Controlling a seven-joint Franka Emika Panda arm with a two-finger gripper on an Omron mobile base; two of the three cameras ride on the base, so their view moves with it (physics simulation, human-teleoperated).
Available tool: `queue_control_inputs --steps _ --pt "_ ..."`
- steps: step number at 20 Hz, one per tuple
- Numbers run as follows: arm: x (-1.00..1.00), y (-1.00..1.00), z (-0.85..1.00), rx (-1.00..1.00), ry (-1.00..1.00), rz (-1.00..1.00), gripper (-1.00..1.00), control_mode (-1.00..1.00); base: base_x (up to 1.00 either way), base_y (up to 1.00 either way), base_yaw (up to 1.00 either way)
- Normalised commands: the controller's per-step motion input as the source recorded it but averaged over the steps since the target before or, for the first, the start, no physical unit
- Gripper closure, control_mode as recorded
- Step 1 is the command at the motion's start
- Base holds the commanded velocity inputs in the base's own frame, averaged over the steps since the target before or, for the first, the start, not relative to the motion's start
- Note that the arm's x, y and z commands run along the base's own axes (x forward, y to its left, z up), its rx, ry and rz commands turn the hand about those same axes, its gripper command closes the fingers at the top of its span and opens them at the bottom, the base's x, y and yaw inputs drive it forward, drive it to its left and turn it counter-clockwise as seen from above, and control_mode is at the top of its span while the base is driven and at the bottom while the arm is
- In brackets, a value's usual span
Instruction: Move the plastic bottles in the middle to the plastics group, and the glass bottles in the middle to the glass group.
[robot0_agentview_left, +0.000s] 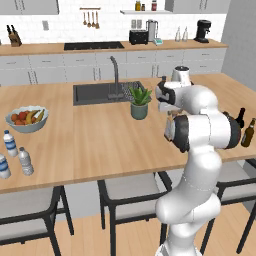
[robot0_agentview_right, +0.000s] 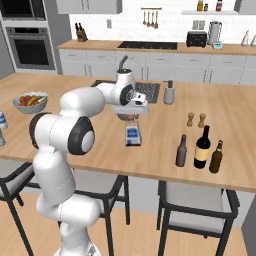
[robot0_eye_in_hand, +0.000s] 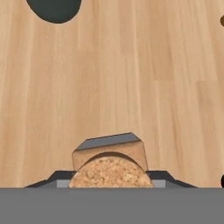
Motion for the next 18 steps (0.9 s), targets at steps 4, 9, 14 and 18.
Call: queue_control_inputs --steps 4,9,14,18 --pt "0.00 -0.54 -0.03 0.00 0.00 0.01 1.00 -1.00 0.00 0.00 0.00" --pt "0.00 -0.48 -0.08 0.00 0.00 0.15 1.00 -1.00 0.00 0.00 0.00" --pt "-0.08 -0.47 -0.04 0.00 -0.01 0.39 1.00 -1.00 0.00 0.00 0.00" --pt "-0.01 -0.43 -0.04 0.00 0.00 0.48 1.00 -1.00 0.00 0.00 0.00"
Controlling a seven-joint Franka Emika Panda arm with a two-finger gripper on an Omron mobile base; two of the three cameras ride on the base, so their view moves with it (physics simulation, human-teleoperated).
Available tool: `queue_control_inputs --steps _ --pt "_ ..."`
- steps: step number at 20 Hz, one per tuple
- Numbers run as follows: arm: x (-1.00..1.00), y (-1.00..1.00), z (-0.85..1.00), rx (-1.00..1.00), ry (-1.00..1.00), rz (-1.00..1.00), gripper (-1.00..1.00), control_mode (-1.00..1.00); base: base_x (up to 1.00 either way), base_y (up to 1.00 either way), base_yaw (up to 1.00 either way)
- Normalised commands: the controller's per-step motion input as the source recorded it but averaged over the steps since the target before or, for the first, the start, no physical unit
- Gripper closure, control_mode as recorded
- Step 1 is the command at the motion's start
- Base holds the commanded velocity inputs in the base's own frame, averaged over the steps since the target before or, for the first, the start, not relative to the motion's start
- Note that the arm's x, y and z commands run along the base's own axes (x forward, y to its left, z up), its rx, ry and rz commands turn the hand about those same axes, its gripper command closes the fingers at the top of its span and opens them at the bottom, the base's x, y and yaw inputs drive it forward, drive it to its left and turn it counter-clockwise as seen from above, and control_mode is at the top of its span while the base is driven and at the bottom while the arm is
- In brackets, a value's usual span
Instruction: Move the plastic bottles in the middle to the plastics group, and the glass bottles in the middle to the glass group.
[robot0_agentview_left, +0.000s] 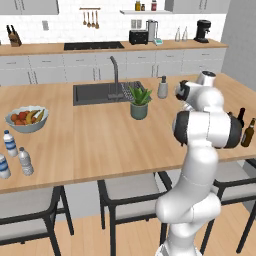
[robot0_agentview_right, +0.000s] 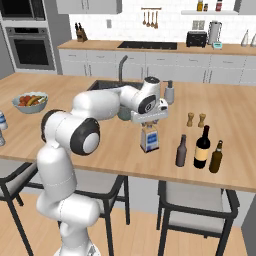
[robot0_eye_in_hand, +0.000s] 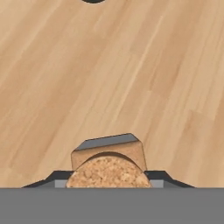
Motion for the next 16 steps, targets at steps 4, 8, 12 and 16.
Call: queue_control_inputs --steps 4,8,12,16 --pt "-0.01 -0.37 -0.03 0.00 0.00 0.38 1.00 -1.00 0.00 0.00 0.00" --pt "0.17 -0.35 -0.07 -0.03 0.10 0.06 1.00 -1.00 0.00 0.00 0.00" --pt "0.15 -0.16 -0.12 -0.07 0.15 0.00 1.00 -1.00 0.00 0.00 0.00" --pt "0.18 -0.25 -0.12 -0.03 0.12 0.03 1.00 -1.00 0.00 0.00 0.00"
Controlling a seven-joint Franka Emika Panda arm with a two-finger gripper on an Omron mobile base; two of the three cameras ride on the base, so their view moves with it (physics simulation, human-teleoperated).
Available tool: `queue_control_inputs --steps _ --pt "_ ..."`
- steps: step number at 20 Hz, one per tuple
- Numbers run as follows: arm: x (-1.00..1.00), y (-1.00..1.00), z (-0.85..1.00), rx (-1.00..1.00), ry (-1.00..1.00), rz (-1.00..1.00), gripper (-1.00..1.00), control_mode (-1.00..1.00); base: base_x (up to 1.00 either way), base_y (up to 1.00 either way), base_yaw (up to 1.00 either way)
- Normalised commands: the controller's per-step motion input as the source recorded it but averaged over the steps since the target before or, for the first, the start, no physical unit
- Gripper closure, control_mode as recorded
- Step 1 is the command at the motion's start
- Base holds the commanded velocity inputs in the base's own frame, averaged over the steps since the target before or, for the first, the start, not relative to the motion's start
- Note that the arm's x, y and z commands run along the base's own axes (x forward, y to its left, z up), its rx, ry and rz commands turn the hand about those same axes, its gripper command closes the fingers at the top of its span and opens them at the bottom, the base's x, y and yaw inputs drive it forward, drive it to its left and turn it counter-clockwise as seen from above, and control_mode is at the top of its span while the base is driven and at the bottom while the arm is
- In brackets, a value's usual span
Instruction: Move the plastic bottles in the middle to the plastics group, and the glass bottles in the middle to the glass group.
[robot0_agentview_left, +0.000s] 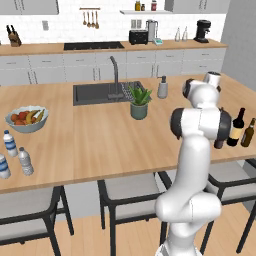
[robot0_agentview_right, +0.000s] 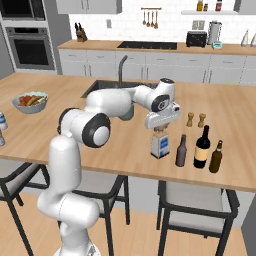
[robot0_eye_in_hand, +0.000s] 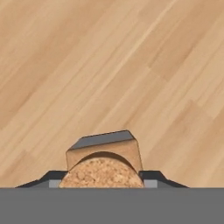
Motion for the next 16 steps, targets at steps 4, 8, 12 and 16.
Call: queue_control_inputs --steps 4,8,12,16 --pt "0.19 -0.22 -0.13 0.00 0.02 0.11 1.00 -1.00 0.00 0.00 0.00" --pt "0.07 -0.31 -0.15 0.00 0.00 0.12 1.00 -1.00 0.00 0.00 0.00" --pt "-0.28 -0.34 -0.04 0.00 0.00 0.08 1.00 -1.00 0.00 0.00 0.00" --pt "-0.31 -0.15 0.00 0.00 0.00 0.03 1.00 -1.00 0.00 0.00 0.00"
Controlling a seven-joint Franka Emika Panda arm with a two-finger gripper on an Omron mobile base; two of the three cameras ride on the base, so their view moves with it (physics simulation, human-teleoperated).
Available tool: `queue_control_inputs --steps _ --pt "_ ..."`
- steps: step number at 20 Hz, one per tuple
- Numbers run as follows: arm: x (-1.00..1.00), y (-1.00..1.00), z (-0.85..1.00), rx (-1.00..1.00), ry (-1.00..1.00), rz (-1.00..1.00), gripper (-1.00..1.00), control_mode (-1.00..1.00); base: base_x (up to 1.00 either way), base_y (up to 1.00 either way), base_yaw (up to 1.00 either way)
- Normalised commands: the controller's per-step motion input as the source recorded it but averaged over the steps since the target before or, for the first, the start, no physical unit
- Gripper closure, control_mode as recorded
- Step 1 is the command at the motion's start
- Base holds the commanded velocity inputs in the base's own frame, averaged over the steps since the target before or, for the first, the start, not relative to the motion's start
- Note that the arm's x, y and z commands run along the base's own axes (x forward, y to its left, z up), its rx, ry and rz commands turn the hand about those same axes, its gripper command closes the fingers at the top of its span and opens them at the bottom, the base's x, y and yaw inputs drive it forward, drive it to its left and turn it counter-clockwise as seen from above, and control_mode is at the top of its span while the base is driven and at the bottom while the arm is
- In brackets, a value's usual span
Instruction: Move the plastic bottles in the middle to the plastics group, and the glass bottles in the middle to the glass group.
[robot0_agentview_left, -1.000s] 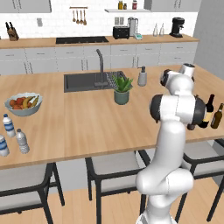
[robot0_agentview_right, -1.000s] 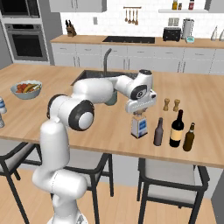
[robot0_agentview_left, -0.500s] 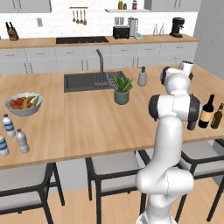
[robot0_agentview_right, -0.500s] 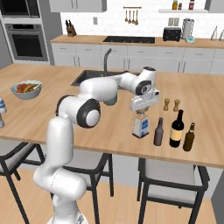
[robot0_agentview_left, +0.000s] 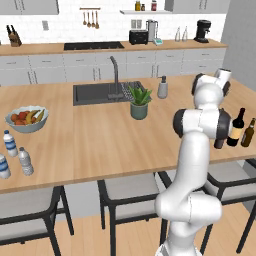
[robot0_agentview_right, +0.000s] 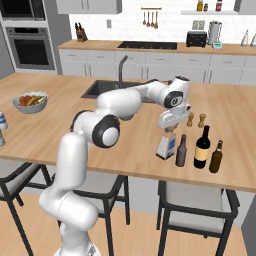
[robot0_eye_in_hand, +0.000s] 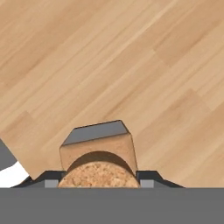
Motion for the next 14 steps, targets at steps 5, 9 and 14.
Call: queue_control_inputs --steps 5,9,14 --pt "-0.01 0.00 -0.02 -0.01 0.00 0.02 1.00 -1.00 0.00 0.00 0.00" --pt "-0.02 0.03 -0.12 0.00 0.00 0.05 1.00 -1.00 0.00 0.00 0.00" --pt "-0.06 0.03 -0.17 0.00 0.00 0.06 1.00 -1.00 0.00 0.00 0.00"
